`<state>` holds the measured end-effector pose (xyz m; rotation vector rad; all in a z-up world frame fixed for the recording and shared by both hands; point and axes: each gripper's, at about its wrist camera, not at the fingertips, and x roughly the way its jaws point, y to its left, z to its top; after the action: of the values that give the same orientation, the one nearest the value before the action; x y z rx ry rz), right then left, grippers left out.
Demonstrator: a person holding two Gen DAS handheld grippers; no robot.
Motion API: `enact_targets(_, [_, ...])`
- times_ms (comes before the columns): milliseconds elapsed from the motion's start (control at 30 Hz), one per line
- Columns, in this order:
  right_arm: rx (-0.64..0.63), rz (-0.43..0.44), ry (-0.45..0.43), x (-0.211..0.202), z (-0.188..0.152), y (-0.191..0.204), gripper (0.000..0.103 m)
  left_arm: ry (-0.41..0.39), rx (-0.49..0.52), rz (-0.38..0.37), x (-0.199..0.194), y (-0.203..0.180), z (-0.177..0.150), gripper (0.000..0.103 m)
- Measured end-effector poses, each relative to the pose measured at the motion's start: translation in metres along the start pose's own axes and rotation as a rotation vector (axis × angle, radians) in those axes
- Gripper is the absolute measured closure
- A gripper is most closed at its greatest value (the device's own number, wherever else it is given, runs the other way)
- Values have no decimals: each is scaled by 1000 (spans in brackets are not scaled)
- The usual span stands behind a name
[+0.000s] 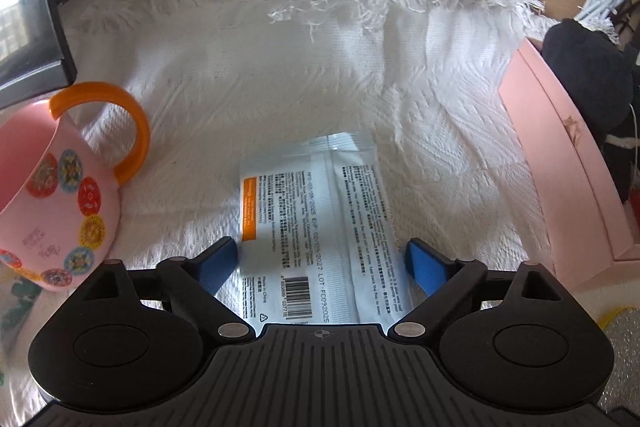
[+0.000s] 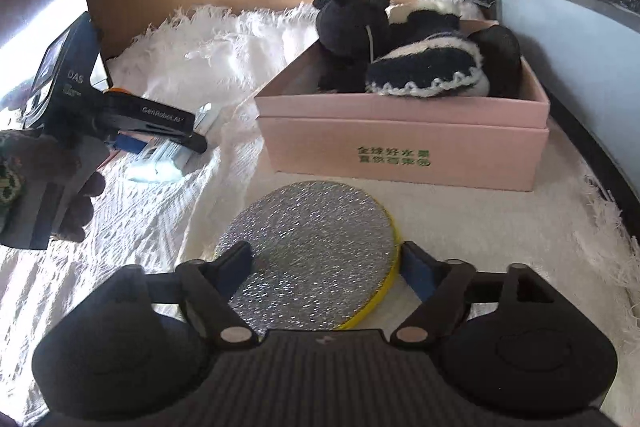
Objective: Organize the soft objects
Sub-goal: 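Grasp the white wet-wipe packet with the left gripper while the right gripper holds the pad, then carry the wipe packet and glitter pad over the pink box with both grippers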
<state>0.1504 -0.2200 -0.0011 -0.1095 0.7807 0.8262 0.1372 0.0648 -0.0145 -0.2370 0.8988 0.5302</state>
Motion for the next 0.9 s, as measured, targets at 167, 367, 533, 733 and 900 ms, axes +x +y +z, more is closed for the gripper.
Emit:
enact_targets(167, [1, 25, 66, 6, 6, 4, 1, -1, 49, -78, -17, 6, -16, 20])
enact_targets(367, [31, 44, 141, 8, 13, 5, 0, 50, 95, -133, -60, 12, -67, 20])
enact_targets(533, [-23, 18, 180, 10, 15, 12, 2, 75, 96, -179, -93, 22, -106, 20])
enact_targets(733, [-138, -105, 110, -14, 9, 34, 3, 48, 69, -209, -100, 31, -116, 20])
enact_targets(900, [-245, -175, 35, -28, 7, 51, 3, 35, 84, -208, -101, 28, -117, 20])
